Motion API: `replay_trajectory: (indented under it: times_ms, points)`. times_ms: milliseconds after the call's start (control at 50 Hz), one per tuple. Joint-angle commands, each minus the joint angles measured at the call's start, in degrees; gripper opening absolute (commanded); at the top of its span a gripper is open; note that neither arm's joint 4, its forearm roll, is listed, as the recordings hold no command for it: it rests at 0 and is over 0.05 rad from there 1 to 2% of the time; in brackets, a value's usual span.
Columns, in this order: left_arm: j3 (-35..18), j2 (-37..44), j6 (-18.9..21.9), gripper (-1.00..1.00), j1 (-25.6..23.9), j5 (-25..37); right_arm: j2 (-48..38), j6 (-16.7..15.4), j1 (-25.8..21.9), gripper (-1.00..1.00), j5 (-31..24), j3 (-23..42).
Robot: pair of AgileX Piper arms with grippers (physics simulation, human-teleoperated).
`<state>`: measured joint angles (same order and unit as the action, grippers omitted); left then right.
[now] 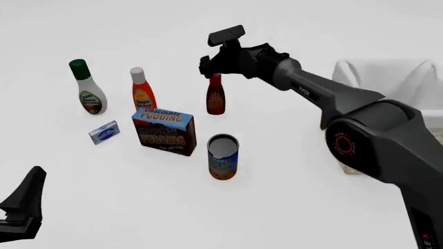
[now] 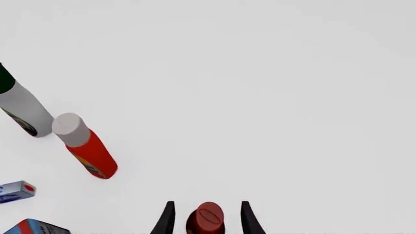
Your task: Pick the bbq sauce and place it in the basket.
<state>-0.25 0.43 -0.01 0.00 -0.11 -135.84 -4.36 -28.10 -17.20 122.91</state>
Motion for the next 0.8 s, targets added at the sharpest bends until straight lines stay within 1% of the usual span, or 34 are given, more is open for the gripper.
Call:
replay_trajectory:
  times_ms: [20, 200, 520, 580, 800]
  points:
    - [0.0, 0.0, 0.0, 1.00, 0.0, 0.0, -2.4, 0.0, -0.1, 1.00, -0.7, 1.5]
    - [0.0, 0.0, 0.0, 1.00, 0.0, 0.0, -4.3, 0.0, -0.3, 1.00, -1.5, 3.0]
    - [0.0, 0.0, 0.0, 1.00, 0.0, 0.0, -5.8, -0.2, 0.0, 1.00, -1.8, 3.6]
    - [0.0, 0.0, 0.0, 1.00, 0.0, 0.0, -5.3, -0.2, 0.1, 1.00, -1.1, 2.2]
    - [0.0, 0.0, 0.0, 1.00, 0.0, 0.0, -6.2, -0.2, 0.1, 1.00, -1.5, 2.5]
